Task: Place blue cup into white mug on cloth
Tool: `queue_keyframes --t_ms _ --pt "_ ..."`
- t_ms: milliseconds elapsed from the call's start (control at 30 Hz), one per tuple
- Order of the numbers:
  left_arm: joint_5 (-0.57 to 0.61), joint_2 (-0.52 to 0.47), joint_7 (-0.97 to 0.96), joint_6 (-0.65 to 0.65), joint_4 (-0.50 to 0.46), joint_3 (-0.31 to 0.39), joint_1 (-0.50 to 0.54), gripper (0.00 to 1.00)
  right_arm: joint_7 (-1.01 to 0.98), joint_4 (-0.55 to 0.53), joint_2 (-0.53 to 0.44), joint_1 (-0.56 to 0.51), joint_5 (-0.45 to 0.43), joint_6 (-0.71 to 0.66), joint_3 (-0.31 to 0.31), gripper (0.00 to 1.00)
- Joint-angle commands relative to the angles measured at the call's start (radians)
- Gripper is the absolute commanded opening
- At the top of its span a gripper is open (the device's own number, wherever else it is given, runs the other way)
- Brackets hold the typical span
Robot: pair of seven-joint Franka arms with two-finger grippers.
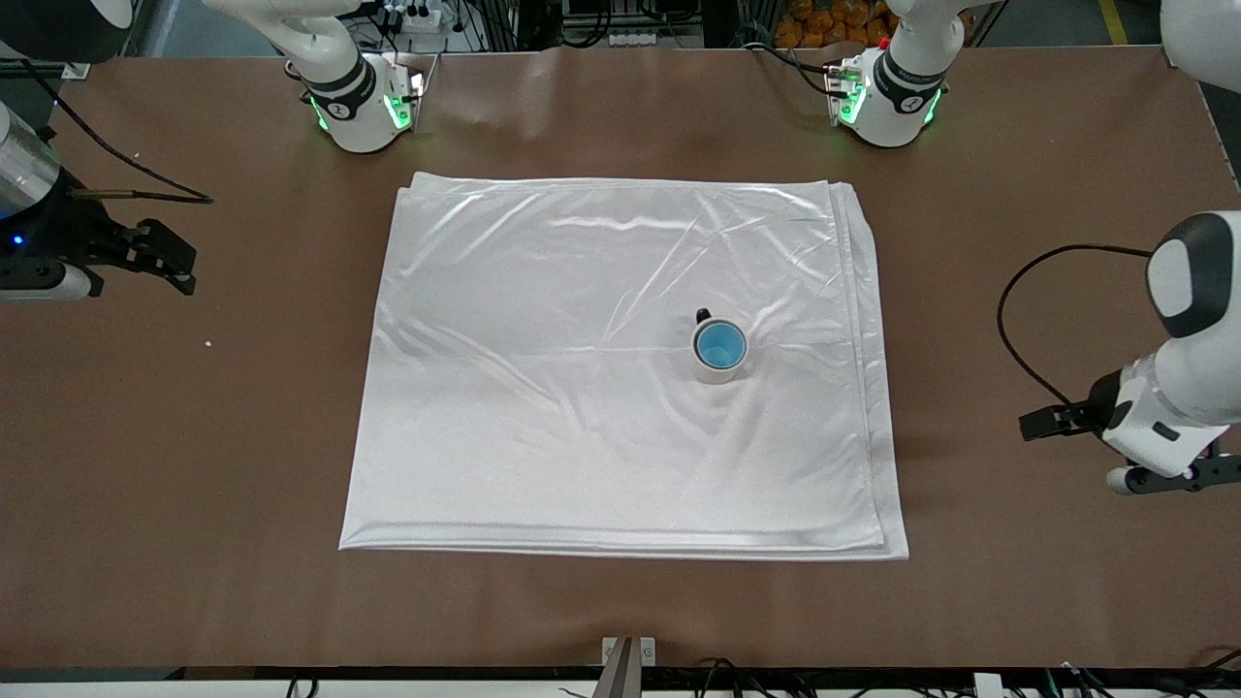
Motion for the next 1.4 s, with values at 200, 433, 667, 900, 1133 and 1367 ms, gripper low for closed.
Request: queue_keyframes --t_ms 200,433,667,900,1133,1367 --pt "-0.073 -0.195 0.035 -0.146 -0.079 0.111 -0.127 1.00 -0.013 -0.006 0.000 -0.011 0.018 0.010 0.006 1.00" --pt "-0.073 -0.259 0.113 -0.201 -0.115 0.123 -0.130 1.00 -0.013 -0.006 0.000 -0.011 0.018 0.010 0.006 1.00" --pt "-0.072 -0.262 0.120 -0.201 -0.123 0.132 -0.131 1.00 -0.015 -0.006 0.000 -0.011 0.020 0.014 0.008 1.00" --pt "-0.075 -0.264 0.170 -0.198 -0.123 0.169 -0.137 1.00 -0.013 -0.006 0.002 -0.011 0.023 0.050 0.021 1.00" --pt "-0.113 -0.268 0.201 -0.192 -0.122 0.212 -0.148 1.00 -0.013 -0.008 0.002 -0.013 0.023 0.050 0.026 1.00" --pt "-0.127 -0.271 0.201 -0.192 -0.122 0.215 -0.150 1.00 -0.013 -0.008 0.002 -0.013 0.023 0.043 0.028 1.00"
